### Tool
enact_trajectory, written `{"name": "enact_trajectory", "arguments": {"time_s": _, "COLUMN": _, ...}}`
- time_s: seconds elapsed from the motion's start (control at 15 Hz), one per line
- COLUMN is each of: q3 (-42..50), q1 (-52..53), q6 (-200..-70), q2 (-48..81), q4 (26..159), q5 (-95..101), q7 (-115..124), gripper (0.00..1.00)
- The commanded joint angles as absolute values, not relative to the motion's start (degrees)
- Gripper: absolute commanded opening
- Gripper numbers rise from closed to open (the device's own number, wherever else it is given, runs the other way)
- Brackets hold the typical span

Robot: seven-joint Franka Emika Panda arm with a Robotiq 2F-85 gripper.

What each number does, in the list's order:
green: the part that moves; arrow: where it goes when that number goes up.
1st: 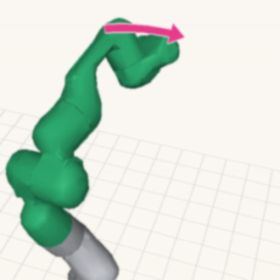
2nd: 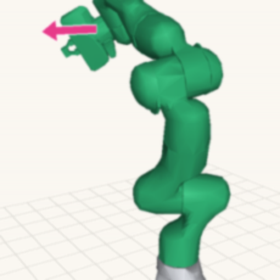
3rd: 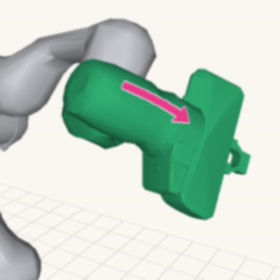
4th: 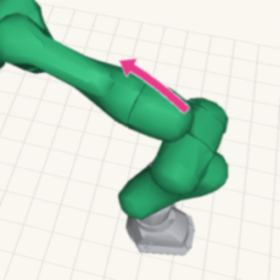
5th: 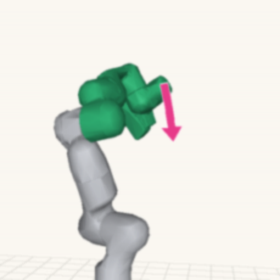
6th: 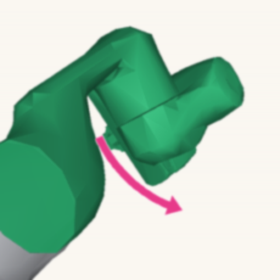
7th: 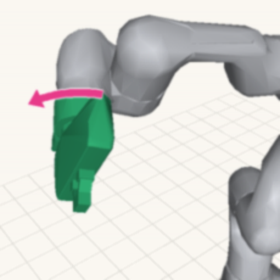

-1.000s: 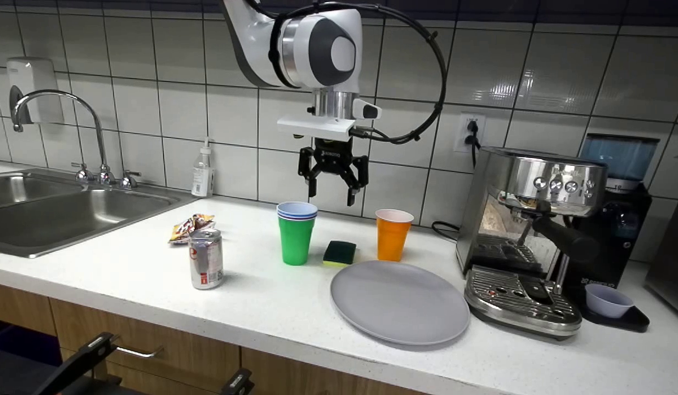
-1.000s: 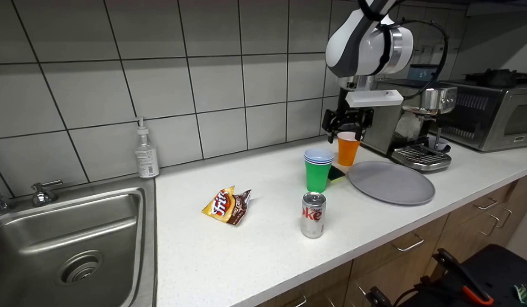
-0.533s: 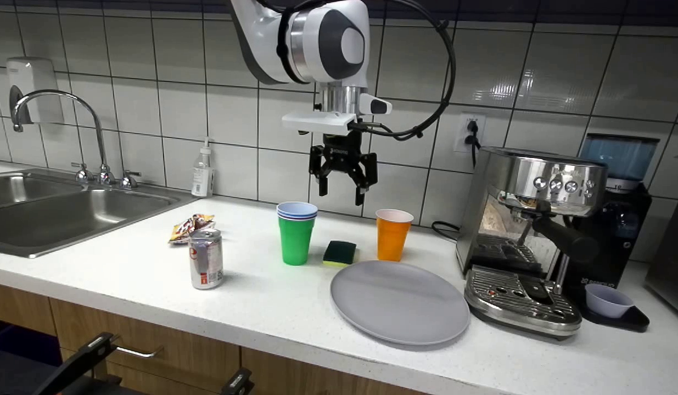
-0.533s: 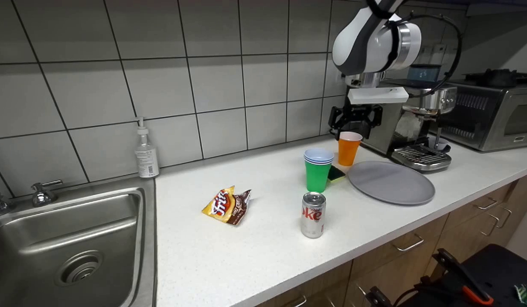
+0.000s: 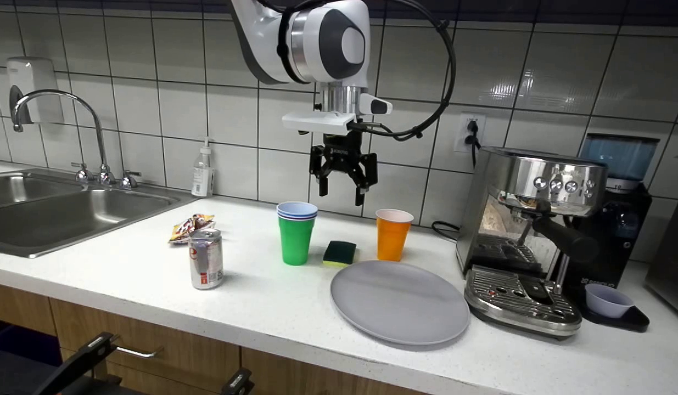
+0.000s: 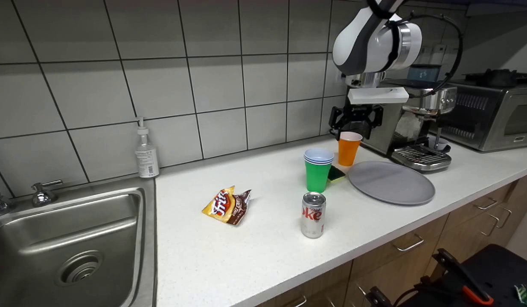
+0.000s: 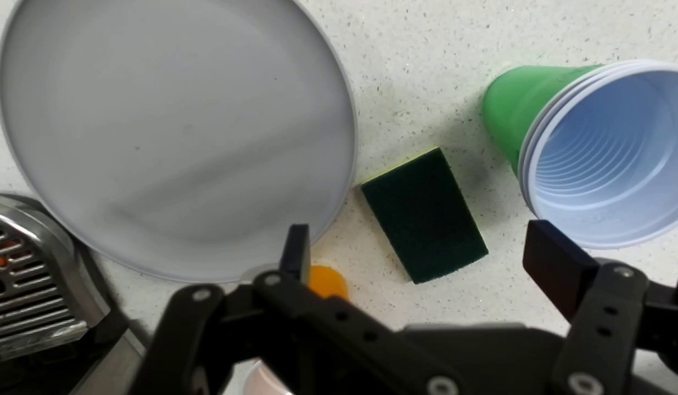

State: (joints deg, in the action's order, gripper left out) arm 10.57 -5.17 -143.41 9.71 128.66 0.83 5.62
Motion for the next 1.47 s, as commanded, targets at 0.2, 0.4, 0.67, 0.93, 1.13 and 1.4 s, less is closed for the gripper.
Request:
{"name": "enact_trajectory", "arguments": {"time_s": 0.2, "q3": 9.79, "q1": -5.96, "q6": -143.25, "q2": 9.66, "q4": 128.57, "q5": 1.07, "q7": 5.8, "gripper": 1.0}}
{"name": "enact_trajectory", "arguments": {"time_s": 0.4, "q3": 10.19, "q1": -5.63, "q6": -143.18, "q2": 10.16, "q4": 128.05, "q5": 1.76, "q7": 8.38, "gripper": 1.0}}
{"name": "enact_trajectory", "arguments": {"time_s": 0.67, "q3": 11.14, "q1": -5.22, "q6": -143.78, "q2": 10.64, "q4": 127.66, "q5": 2.4, "q7": 16.08, "gripper": 1.0}}
{"name": "enact_trajectory", "arguments": {"time_s": 0.93, "q3": 13.13, "q1": -4.53, "q6": -145.82, "q2": 11.2, "q4": 127.33, "q5": 5.75, "q7": 27.49, "gripper": 1.0}}
{"name": "enact_trajectory", "arguments": {"time_s": 1.13, "q3": 14.84, "q1": -4.07, "q6": -145.05, "q2": 12.39, "q4": 125.98, "q5": 8.74, "q7": 36.59, "gripper": 1.0}}
{"name": "enact_trajectory", "arguments": {"time_s": 1.4, "q3": 16.34, "q1": -3.73, "q6": -143.67, "q2": 14.35, "q4": 123.47, "q5": 10.83, "q7": 46.21, "gripper": 1.0}}
